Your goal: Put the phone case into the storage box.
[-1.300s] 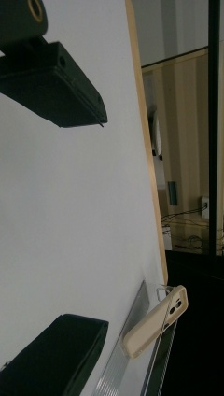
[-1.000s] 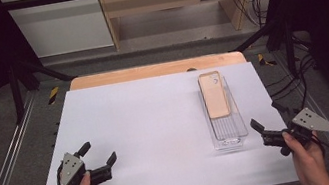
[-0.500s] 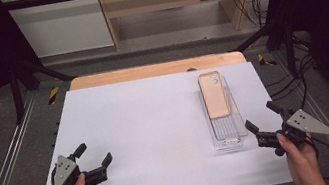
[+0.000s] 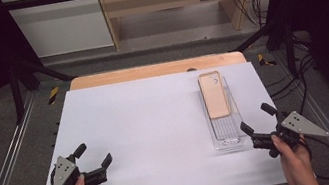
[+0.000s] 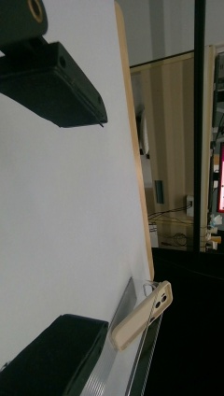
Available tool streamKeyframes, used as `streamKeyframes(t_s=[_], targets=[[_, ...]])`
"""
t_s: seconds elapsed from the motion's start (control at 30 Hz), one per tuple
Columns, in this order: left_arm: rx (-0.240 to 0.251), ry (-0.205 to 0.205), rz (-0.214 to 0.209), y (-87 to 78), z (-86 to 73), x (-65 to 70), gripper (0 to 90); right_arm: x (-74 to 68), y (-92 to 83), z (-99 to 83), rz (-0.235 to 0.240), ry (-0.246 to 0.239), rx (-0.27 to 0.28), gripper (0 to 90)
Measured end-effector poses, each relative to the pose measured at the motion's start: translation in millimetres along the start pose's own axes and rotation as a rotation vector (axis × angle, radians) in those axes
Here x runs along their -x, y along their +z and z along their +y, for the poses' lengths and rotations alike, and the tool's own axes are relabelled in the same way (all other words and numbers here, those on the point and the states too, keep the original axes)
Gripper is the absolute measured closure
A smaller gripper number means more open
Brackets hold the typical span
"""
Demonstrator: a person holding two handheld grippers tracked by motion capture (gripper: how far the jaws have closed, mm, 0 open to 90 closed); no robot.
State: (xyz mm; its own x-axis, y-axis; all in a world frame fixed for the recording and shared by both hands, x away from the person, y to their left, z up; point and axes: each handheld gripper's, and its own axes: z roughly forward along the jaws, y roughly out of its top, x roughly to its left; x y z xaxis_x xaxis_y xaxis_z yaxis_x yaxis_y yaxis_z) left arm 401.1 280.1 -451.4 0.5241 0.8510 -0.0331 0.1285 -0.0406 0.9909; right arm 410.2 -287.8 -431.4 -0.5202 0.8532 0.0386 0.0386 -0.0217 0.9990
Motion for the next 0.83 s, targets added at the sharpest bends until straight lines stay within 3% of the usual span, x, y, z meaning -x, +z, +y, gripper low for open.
streamKeyframes(t_s=[0.2, 0.6, 0.83], targets=[[0.014, 0.004, -0.011, -0.4, 0.5, 0.3, 2.5, -2.5, 4.0, -4.9, 0.008, 0.000, -0.007, 2.5], [0.027, 0.002, -0.030, -2.2, -0.2, 1.8, 2.5, -9.9, 10.7, -17.6, 0.067, -0.035, -0.028, 2.5], [0.013, 0.007, -0.037, 0.4, -1.1, 2.6, 2.5, -2.1, 4.3, -26.5, 0.035, -0.056, -0.062, 2.5]])
